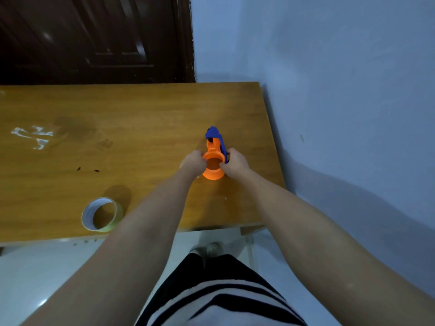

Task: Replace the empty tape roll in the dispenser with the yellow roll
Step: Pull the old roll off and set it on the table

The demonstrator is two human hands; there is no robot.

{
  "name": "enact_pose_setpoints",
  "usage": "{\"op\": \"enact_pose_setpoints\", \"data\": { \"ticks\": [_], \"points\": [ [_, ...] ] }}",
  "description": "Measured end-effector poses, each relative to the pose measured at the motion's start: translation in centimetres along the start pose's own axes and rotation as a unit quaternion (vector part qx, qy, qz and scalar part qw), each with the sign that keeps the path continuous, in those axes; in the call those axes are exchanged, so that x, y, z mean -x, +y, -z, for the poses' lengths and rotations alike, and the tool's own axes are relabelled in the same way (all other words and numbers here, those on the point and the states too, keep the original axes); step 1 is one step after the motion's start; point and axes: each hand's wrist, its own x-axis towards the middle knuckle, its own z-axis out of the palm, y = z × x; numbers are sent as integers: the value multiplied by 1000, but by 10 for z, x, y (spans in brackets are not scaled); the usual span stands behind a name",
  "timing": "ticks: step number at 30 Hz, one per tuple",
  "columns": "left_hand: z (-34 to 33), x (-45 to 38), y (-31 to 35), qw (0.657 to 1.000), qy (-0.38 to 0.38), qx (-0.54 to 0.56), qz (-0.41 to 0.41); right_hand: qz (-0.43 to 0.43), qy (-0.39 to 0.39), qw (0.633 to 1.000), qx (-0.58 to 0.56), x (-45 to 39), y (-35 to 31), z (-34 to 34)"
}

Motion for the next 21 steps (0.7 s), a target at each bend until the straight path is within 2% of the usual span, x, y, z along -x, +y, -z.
{"op": "enact_pose_setpoints", "data": {
  "ticks": [8, 11, 14, 17, 21],
  "points": [
    [7, 4, 3, 998, -48, 17, 22, -49, -44, 998, 14, -2, -7, 4],
    [13, 2, 0, 999, -38, 3, 17, -46, 26, 998, 39, -1, -11, 10],
    [26, 0, -3, 1000, -15, -19, 2, -5, 103, 993, 63, -2, -19, 17],
    [42, 2, -8, 999, 9, -34, -11, 18, 125, 988, 83, -5, -34, 21],
    [63, 6, -24, 997, 49, -56, -10, 55, 115, 986, 103, -6, -63, 12]
  ]
}}
